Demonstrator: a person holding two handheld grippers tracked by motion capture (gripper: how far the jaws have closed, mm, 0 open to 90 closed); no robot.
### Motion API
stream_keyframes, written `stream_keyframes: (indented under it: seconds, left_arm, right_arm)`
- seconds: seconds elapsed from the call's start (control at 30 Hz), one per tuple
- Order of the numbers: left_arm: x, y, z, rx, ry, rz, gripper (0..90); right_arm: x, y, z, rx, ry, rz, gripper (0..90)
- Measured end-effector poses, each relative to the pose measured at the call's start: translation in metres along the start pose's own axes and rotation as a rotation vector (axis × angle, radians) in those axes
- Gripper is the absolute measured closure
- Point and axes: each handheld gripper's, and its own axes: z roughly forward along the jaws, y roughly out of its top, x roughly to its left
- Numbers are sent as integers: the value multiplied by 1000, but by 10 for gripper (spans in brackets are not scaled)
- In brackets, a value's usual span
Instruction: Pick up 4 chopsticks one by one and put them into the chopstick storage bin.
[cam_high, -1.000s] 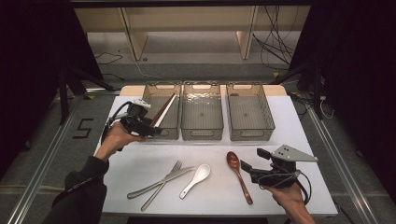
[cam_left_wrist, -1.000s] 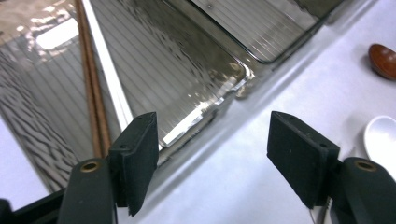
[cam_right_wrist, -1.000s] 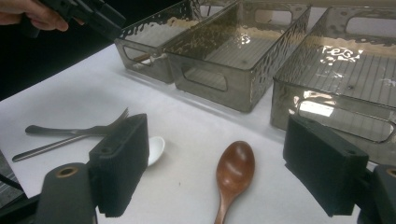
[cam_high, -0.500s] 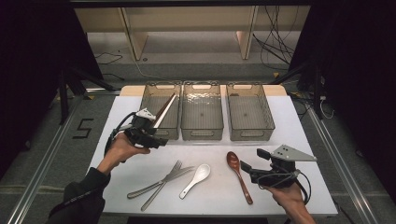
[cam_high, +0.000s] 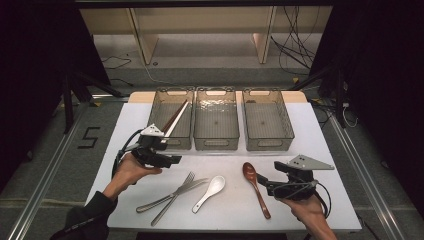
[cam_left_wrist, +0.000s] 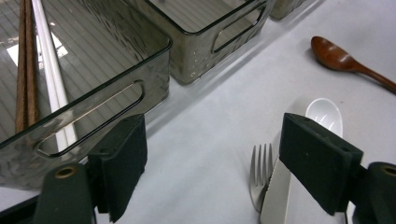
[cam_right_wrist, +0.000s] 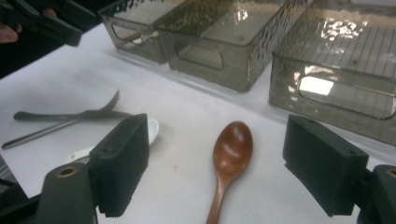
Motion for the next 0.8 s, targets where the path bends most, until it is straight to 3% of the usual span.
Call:
stream_keyframes:
  seconds: [0.47,0.8]
  left_arm:
    - [-17,-6,-4,-13,-37,-27,196]
    - [-31,-13,1,38,-38,-37,195]
  right_arm:
    - [-1,-5,15,151,-41,-28,234]
    - [1,-5,18,170,-30,-48,234]
